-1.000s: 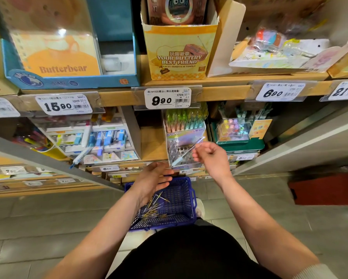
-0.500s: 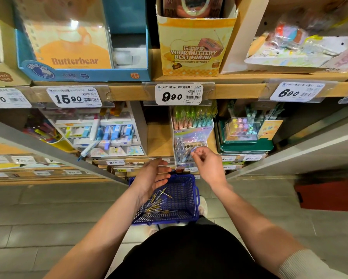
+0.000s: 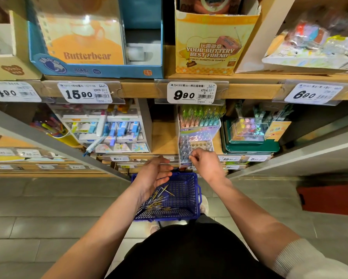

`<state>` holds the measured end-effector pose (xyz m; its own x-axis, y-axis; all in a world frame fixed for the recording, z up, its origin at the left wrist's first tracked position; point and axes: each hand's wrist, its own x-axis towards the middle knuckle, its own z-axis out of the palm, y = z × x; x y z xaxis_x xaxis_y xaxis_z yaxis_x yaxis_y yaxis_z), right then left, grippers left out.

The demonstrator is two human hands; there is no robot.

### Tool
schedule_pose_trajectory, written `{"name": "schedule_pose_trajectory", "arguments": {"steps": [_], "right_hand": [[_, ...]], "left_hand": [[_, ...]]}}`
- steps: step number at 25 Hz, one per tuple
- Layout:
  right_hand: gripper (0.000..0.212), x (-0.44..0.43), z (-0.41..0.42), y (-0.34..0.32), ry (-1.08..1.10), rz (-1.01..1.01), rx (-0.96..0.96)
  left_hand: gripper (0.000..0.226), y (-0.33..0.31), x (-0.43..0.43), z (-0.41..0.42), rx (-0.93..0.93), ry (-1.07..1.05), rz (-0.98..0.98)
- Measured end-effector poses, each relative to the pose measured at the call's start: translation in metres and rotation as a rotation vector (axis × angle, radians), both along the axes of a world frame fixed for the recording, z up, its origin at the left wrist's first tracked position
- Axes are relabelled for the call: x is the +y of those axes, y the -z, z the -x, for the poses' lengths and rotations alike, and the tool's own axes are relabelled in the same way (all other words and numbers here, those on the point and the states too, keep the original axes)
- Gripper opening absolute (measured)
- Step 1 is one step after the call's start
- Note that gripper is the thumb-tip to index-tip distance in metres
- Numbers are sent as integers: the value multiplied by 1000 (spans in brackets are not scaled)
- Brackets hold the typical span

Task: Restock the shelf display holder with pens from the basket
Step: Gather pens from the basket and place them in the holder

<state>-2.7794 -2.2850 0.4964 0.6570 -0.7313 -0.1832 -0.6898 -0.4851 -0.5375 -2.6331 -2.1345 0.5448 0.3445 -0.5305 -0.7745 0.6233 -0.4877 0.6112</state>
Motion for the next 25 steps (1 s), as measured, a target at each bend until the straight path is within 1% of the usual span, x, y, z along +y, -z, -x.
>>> {"name": "schedule_pose_trajectory", "arguments": {"steps": [4,9,12,15,16,18,20,22,25], "right_hand": [[8,3,-2,2,17,3,26],[5,4,-4,5,89,-90,42],[11,7,-6,4,187,-186,72],[4,13,-2,-4,332,-257,77],[8,17,-1,-7,358,-255,73],[21,29,3,-15,388,-275,36],[31,47,5,-23,403,-333,-54],[29,70,2,-27,392,-447,-173],[19,104,-6,-26,321,-564,-300]], "left_hand": [[30,1,6,-2,1,14,2],[29,-3,12,-7,3,35,19],[28,-9,17,-12,-2,48,28],[28,-15,24,-18,-19,81,46],[28,-17,27,-20,-25,97,57],[27,-20,35,-23,-28,136,74],[27,-23,44,-28,-40,189,102],[28,-25,54,-33,-55,225,130],[26,-25,74,-40,-48,169,181]]}}
